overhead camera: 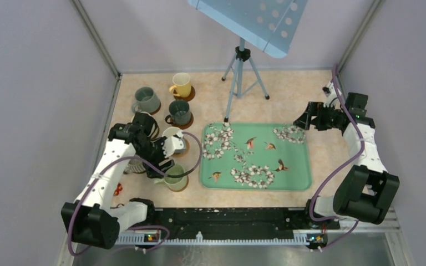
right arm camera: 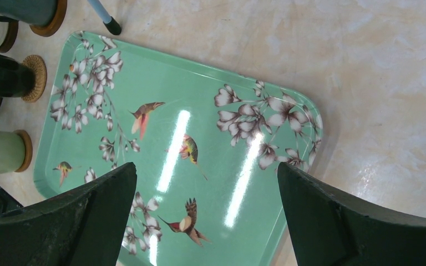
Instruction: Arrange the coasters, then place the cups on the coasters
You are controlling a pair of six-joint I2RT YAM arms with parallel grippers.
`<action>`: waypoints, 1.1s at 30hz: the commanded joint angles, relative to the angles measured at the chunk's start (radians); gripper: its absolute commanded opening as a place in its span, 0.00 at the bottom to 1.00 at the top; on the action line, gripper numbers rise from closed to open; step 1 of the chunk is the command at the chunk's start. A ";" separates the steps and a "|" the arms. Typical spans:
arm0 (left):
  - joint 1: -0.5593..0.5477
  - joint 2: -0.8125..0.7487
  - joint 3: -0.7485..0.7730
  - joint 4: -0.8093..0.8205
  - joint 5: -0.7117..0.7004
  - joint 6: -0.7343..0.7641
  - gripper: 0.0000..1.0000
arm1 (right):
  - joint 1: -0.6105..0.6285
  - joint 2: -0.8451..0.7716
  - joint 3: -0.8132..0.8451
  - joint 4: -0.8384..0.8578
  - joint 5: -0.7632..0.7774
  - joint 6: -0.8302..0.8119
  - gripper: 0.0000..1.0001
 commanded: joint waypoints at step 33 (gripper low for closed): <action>0.179 0.078 -0.159 0.120 -0.095 0.160 0.40 | 0.008 -0.005 0.013 0.006 -0.008 -0.023 0.96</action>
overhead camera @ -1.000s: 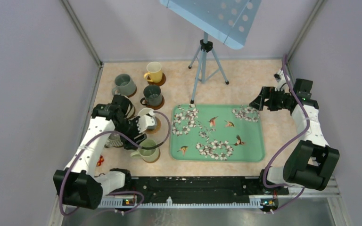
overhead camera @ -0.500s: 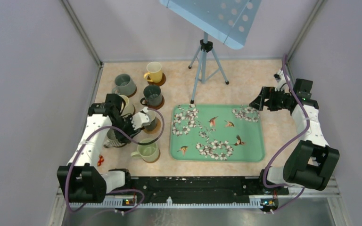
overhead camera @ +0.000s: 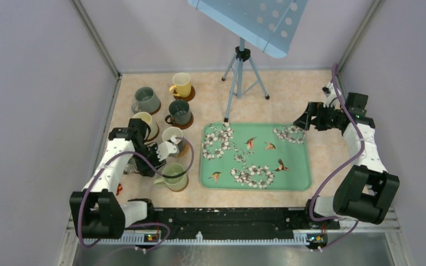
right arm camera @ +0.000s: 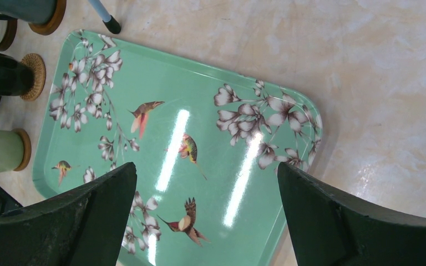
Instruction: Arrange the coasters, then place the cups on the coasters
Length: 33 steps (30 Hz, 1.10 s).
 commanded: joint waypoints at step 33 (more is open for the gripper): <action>-0.031 -0.012 -0.040 -0.085 0.107 0.057 0.60 | 0.010 0.003 0.015 0.010 -0.005 -0.012 0.96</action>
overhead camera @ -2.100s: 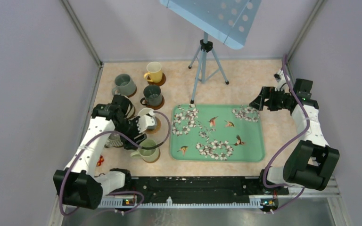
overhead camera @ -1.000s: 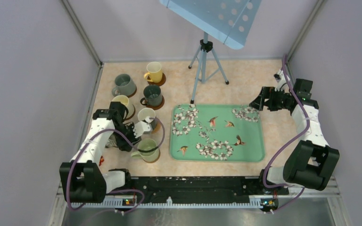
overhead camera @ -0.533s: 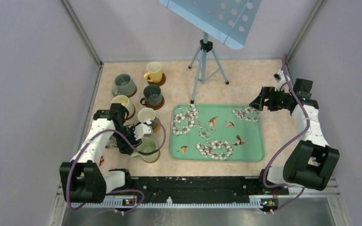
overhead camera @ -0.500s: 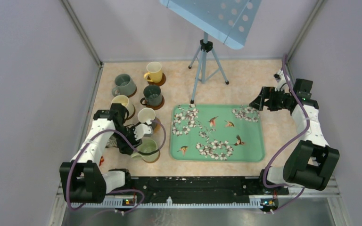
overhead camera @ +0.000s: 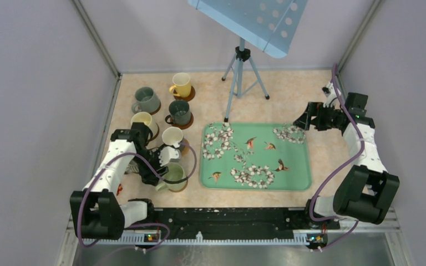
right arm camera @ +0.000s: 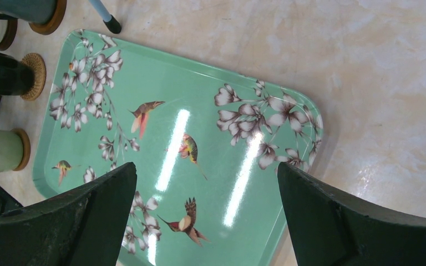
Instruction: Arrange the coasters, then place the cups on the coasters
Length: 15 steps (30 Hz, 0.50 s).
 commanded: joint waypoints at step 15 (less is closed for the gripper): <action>0.001 0.063 0.350 -0.012 0.036 -0.128 0.79 | 0.041 0.005 0.015 0.008 0.020 -0.020 0.96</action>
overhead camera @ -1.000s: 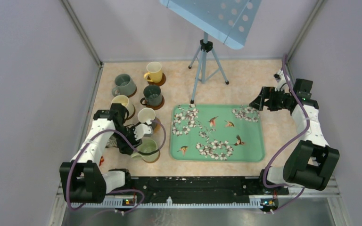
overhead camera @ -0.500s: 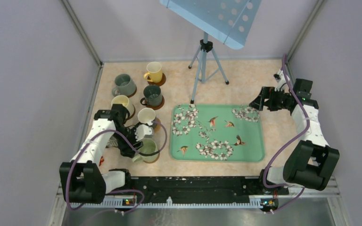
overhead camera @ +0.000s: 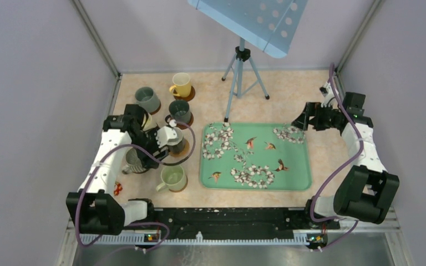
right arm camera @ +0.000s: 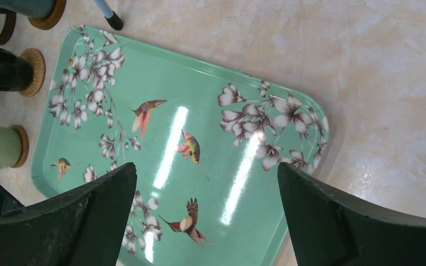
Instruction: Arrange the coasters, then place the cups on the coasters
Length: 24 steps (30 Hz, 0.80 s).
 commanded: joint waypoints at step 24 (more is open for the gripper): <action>0.348 0.306 0.466 0.466 0.419 -0.650 0.99 | 0.157 0.019 0.040 -0.062 0.145 -0.128 0.96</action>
